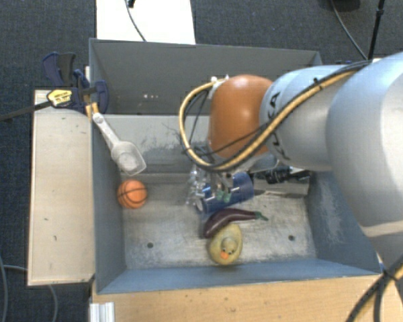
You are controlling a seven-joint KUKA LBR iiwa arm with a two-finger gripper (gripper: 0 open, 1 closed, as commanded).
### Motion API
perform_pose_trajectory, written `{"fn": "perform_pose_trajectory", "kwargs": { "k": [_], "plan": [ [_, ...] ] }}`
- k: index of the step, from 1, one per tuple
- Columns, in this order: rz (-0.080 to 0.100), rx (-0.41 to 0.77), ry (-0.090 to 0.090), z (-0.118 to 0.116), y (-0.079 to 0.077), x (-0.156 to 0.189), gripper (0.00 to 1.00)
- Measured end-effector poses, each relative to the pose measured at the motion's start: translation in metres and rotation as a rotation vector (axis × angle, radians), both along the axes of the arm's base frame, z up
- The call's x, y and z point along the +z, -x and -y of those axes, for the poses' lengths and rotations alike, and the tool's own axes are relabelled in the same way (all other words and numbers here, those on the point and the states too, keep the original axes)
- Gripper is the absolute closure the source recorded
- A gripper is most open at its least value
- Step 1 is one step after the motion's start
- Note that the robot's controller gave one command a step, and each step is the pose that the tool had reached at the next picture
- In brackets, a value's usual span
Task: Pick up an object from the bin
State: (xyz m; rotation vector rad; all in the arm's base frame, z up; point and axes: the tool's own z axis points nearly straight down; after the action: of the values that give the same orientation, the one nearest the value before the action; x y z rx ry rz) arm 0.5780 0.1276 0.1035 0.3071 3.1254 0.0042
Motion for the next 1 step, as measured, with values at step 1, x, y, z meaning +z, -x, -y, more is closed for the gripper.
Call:
{"fn": "perform_pose_trajectory", "kwargs": {
  "k": [1],
  "plan": [
    [-0.004, -0.047, 0.003, 0.0075, 0.0063, 0.0585, 1.00]
  ]
}}
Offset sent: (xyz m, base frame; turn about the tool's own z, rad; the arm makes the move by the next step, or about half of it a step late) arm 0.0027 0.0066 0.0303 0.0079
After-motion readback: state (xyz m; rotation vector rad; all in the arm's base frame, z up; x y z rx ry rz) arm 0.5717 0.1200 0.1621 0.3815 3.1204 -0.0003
